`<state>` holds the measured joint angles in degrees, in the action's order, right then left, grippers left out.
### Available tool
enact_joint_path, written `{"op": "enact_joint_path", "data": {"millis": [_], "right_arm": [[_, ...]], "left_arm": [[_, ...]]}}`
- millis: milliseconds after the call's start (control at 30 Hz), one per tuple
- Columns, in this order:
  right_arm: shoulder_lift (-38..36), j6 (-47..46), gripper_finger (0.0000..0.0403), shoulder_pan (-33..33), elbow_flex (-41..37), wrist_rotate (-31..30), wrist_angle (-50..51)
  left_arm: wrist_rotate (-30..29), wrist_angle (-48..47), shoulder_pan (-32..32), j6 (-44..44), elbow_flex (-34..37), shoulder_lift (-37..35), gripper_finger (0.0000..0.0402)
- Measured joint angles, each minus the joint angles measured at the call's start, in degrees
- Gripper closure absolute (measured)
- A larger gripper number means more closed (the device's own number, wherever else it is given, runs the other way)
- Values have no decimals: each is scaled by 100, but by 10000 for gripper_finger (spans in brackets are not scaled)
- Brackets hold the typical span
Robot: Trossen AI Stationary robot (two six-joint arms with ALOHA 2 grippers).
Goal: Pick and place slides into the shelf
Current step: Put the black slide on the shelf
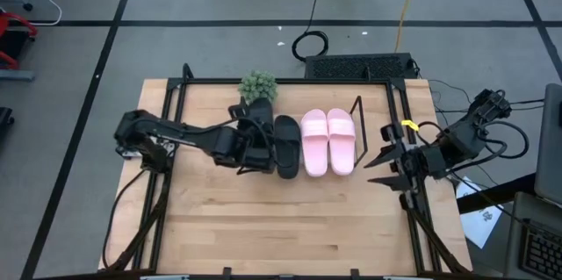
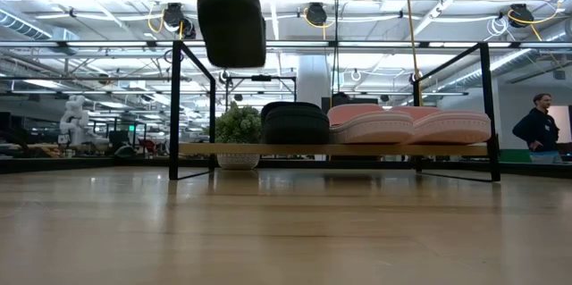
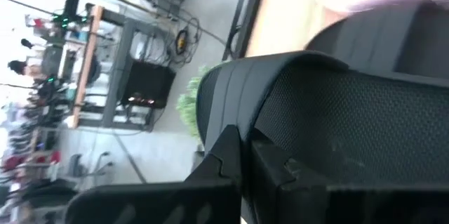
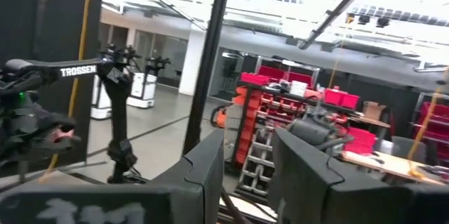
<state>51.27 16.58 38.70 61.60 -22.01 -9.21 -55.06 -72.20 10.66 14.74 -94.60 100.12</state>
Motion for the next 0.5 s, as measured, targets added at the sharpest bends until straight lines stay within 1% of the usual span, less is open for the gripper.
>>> {"op": "enact_joint_path", "data": {"millis": [67,133,200,400,500], "right_arm": [[0,66,292,0,0,-88,-10],[0,85,292,0,0,-179,-67],[0,85,292,0,0,-219,-118],[0,108,292,0,0,-219,-260],[0,133,292,-5,0,-221,-265]], "left_arm": [[126,497,-2,-215,388,-148,402],[175,809,-7,-528,620,-162,402],[209,842,-15,-657,755,-158,402],[262,906,-135,-600,1114,-127,402],[307,1213,-187,-721,1206,-145,402]]}}
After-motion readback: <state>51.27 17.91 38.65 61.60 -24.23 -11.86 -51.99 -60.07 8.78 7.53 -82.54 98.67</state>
